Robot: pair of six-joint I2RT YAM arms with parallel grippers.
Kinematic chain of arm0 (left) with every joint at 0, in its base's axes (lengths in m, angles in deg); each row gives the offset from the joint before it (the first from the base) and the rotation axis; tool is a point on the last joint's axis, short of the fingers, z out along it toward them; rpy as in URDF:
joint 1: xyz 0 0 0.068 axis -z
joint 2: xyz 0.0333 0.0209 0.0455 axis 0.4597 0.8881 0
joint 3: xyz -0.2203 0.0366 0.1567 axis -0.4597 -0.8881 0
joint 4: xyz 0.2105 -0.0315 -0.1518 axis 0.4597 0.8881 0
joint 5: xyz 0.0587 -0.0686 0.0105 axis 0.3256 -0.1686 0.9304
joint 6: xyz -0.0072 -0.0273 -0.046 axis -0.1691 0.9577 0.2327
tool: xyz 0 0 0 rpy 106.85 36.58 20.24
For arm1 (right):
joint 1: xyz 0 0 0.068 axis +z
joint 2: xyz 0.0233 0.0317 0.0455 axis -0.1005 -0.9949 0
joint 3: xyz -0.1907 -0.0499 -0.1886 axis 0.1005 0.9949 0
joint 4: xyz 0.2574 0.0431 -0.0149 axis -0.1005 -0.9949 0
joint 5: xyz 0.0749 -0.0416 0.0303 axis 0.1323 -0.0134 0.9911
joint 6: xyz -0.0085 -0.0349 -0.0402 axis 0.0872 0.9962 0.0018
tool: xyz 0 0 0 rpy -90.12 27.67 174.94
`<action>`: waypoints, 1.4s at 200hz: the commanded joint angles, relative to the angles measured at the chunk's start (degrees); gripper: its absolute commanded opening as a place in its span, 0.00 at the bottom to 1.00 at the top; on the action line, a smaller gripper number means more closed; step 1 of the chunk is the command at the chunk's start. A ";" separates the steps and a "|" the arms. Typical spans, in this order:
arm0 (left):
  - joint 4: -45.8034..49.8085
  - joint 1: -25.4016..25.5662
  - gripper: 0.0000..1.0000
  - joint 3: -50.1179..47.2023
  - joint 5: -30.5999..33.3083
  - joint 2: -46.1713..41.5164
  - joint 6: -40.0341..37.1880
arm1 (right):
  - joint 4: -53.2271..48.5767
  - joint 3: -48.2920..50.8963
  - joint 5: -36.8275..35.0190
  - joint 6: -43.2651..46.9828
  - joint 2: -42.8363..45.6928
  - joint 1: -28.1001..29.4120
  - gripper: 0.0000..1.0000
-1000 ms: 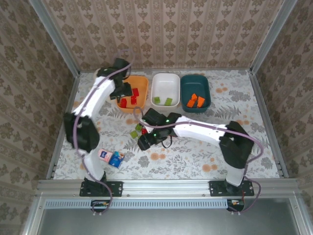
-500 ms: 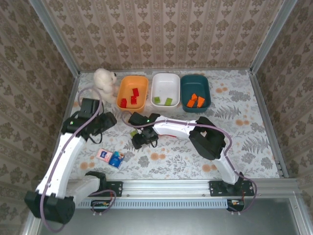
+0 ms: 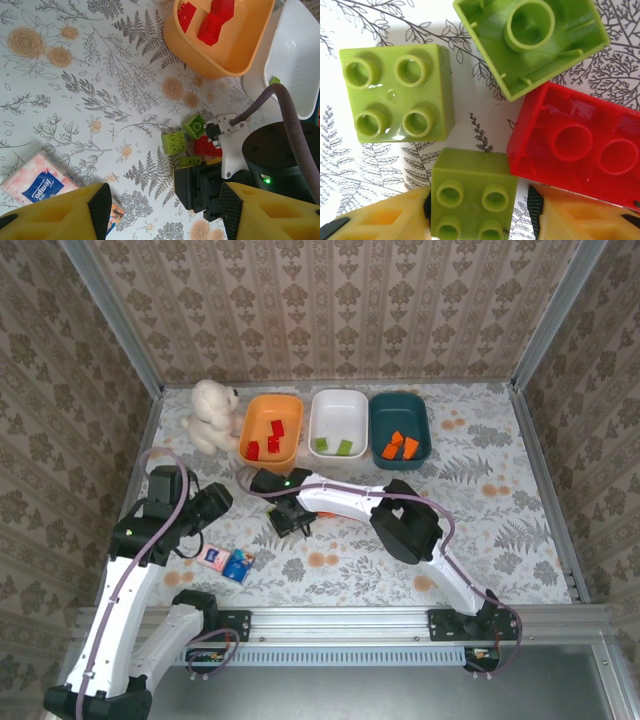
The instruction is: Sort the legos into containers by color
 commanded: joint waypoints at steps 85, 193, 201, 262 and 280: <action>-2.91 1.58 0.60 -8.00 -6.11 -1.33 1.24 | -3.45 1.24 -6.23 1.53 14.21 -2.85 0.30; -14.21 10.93 0.60 -9.10 -5.25 10.13 3.90 | -4.33 -23.96 3.26 0.23 -1.41 -26.06 0.30; -14.39 10.90 0.60 -8.96 -5.02 10.38 4.02 | -4.66 -27.22 3.80 -0.14 -4.02 -26.93 0.30; -14.41 12.82 0.60 -8.94 -3.96 10.81 4.32 | 0.75 -32.99 12.29 -3.55 -14.61 -31.06 0.35; -13.62 12.87 0.60 -8.56 -3.61 10.60 4.38 | -0.48 -34.14 12.40 -4.31 -16.47 -31.30 0.36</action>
